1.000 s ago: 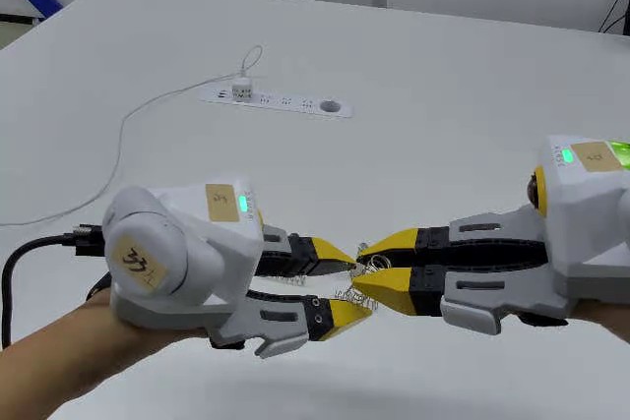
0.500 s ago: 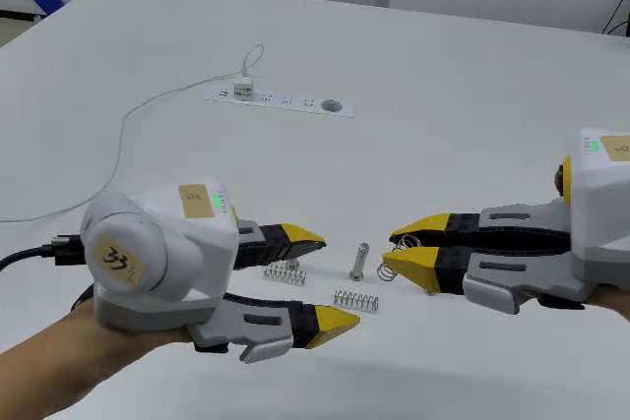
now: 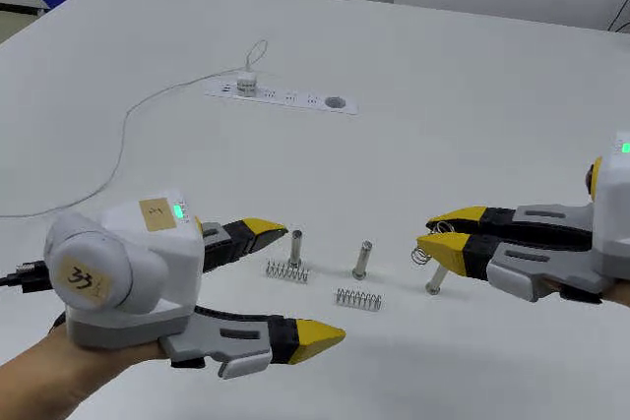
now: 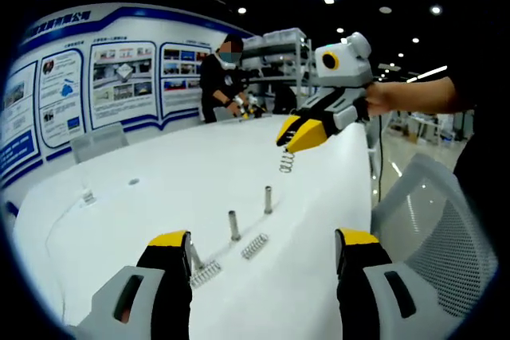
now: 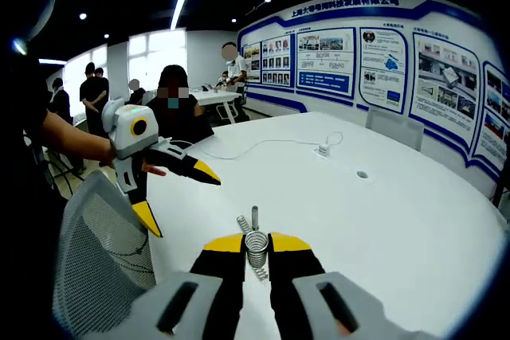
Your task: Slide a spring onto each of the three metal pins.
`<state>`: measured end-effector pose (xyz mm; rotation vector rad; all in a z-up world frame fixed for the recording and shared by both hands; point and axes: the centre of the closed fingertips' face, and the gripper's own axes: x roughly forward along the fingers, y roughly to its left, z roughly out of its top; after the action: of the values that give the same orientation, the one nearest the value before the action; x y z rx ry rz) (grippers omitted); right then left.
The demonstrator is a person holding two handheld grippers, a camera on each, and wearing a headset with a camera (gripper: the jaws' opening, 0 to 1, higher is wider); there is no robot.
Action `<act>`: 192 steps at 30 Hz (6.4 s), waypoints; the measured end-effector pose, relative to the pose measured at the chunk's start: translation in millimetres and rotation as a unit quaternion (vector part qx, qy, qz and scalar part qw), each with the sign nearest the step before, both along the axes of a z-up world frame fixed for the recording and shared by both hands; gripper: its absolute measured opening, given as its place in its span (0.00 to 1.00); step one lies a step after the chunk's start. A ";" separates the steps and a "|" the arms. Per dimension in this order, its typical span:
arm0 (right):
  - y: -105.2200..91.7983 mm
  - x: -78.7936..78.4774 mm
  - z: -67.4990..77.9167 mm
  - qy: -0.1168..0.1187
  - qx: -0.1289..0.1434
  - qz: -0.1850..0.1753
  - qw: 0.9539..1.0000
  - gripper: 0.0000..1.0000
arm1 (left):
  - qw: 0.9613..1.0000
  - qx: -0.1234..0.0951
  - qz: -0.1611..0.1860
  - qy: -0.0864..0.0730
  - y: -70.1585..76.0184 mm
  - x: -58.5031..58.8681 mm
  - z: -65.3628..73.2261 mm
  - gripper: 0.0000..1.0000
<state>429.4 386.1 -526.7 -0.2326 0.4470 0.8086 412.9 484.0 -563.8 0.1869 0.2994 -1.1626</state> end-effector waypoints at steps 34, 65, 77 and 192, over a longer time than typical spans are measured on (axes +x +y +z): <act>-66.1 36.7 -23.1 0.017 0.004 -0.110 0.994 0.11 | 0.992 -0.013 0.115 0.051 35.1 12.2 -30.2 1.00; -58.4 48.7 -89.8 0.084 -0.030 -0.122 0.989 0.12 | 0.988 0.003 0.136 0.074 45.1 12.1 -46.4 1.00; -54.6 52.0 -112.6 0.101 -0.047 -0.120 0.987 0.12 | 0.987 0.008 0.142 0.081 47.6 12.4 -50.0 1.00; 41.2 -19.7 -88.5 0.052 -0.133 0.134 0.981 0.11 | 0.999 0.005 0.017 0.037 2.3 -5.1 -30.0 0.64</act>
<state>409.7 427.3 -615.2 -0.5094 0.6328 1.0273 407.9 486.3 -593.8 0.1471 0.3734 -1.1369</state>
